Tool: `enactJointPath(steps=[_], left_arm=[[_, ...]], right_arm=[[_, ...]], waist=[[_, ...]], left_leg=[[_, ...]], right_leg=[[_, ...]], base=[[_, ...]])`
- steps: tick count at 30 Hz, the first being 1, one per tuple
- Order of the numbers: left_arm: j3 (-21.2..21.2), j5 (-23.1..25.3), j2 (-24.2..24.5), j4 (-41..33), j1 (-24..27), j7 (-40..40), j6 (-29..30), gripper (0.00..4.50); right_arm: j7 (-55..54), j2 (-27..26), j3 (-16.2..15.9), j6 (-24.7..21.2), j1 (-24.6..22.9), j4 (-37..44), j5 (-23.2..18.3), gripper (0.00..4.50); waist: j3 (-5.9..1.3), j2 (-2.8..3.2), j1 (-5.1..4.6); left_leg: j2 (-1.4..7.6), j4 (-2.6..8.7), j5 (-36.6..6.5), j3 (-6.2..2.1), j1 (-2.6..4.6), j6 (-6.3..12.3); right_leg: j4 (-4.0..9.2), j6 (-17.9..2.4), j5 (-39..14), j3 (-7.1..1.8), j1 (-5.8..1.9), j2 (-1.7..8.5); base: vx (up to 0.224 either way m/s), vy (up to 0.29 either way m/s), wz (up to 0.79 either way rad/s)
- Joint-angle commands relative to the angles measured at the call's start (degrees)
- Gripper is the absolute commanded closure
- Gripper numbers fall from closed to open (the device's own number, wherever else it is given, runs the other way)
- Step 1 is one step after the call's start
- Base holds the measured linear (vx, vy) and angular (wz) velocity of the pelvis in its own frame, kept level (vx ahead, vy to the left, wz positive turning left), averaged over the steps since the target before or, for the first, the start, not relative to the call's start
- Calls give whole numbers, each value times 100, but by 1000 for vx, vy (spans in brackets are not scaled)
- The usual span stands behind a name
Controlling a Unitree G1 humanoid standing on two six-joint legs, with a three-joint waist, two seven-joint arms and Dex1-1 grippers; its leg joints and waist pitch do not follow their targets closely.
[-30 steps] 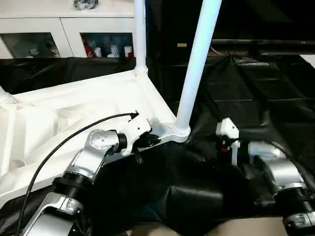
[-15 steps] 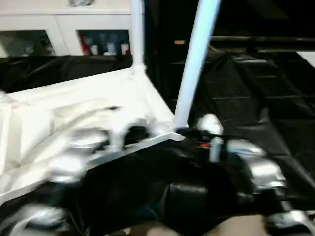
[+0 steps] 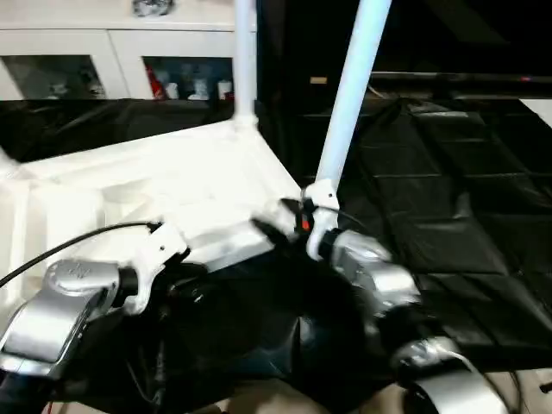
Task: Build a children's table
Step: Rotate leg to tighten
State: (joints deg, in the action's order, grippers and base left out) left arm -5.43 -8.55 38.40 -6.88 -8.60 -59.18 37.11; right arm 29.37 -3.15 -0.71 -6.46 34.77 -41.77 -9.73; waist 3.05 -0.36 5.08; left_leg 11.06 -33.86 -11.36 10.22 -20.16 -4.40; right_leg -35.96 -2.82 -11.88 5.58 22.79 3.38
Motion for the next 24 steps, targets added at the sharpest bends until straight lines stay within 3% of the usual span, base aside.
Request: enactJointPath(steps=[1,3,7,15,20,24], left_arm=[[-55,-29,122,-220,66,61,163,183],[-114,145,144,-169,90,176,114,166],[-185,414,149,57,64,370,-111,129],[-95,545,109,271,-84,825,-346,81],[0,546,55,294,-22,981,-506,43],[198,419,29,274,230,1073,-845,6]], right_arm=[[-495,15,329,117,163,-271,-136,0],[-839,4,460,268,309,-548,-139,0],[-1284,111,693,508,531,-874,-186,0],[-1580,628,1110,847,917,-1470,-269,0],[-1623,951,1192,997,1022,-1740,-248,0],[-1658,1203,1323,1141,1098,-1982,-240,0]], waist=[[-331,141,-36],[-335,150,-40],[-335,141,-43],[-331,145,24],[-373,119,48],[-383,76,-37]], left_leg=[[265,437,-920,-109,61,-86],[255,428,-854,-100,58,-70],[242,425,-929,-101,42,-78],[239,400,-1102,-74,90,-92],[215,370,-774,-84,17,-38],[187,341,-548,-94,-69,129]], right_leg=[[433,-991,-900,-432,-268,522],[410,-1044,-656,-425,-267,506],[424,-974,-761,-426,-295,517],[449,-934,-959,-424,-248,490],[375,-968,-516,-407,-313,484],[349,-1065,-267,-391,-373,493]], base=[[0,0,0],[0,0,0],[0,0,0],[0,0,0],[0,0,0],[0,0,0]])
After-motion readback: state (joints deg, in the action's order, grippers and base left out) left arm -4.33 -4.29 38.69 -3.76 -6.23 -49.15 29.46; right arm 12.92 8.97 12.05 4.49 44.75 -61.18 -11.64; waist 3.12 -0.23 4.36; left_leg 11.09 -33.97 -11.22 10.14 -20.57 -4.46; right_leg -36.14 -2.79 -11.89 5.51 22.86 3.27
